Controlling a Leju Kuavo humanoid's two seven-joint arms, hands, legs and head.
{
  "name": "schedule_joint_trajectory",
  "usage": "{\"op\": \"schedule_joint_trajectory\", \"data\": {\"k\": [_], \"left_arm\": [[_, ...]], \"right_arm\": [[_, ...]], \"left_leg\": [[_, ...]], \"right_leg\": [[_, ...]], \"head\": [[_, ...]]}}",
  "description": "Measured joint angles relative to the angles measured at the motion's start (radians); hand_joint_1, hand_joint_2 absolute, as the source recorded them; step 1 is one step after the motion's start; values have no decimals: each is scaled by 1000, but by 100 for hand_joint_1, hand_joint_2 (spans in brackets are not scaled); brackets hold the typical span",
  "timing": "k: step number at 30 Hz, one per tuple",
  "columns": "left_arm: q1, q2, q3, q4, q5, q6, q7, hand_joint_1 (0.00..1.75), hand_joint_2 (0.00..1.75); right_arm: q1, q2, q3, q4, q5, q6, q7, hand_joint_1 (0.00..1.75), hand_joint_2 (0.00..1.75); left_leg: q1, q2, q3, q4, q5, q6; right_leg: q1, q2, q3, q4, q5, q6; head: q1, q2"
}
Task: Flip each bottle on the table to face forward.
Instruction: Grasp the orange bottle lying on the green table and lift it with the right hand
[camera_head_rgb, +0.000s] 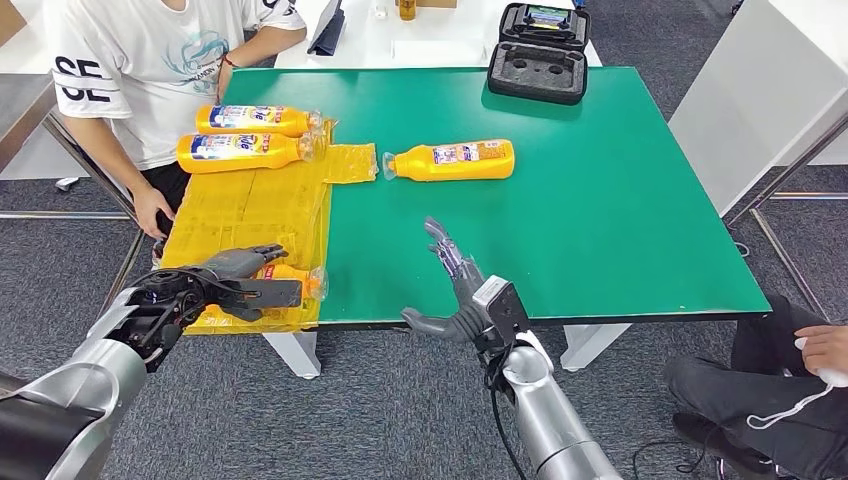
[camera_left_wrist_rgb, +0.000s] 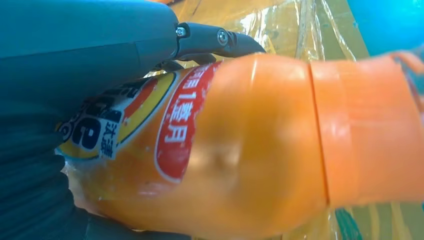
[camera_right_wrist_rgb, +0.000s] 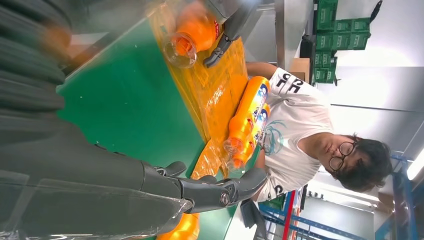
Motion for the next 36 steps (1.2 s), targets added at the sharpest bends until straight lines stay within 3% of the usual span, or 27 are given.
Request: {"op": "schedule_joint_trajectory", "data": {"k": [4, 12, 29, 36], "left_arm": [[-4, 0, -4, 4, 0, -1, 0, 0, 0], [-7, 0, -5, 5, 26, 8, -46, 0, 0], [2, 1, 3, -80, 115, 133, -73, 0, 0], [6, 8, 5, -111, 136, 98, -103, 0, 0]], "right_arm": [[-1, 0, 0, 5, -1, 0, 0, 0, 175], [-5, -1, 0, 20, 0, -9, 0, 0, 175], [-2, -1, 0, 53, 17, -20, 15, 0, 175], [3, -2, -1, 55, 28, -33, 34, 0, 175]], "left_leg": [[0, 0, 0, 0, 0, 0], [0, 0, 0, 0, 0, 0], [0, 0, 0, 0, 0, 0], [0, 0, 0, 0, 0, 0]], "right_leg": [[0, 0, 0, 0, 0, 0], [0, 0, 0, 0, 0, 0], [0, 0, 0, 0, 0, 0], [0, 0, 0, 0, 0, 0]], "head": [[0, 0], [0, 0], [0, 0], [0, 0]]}}
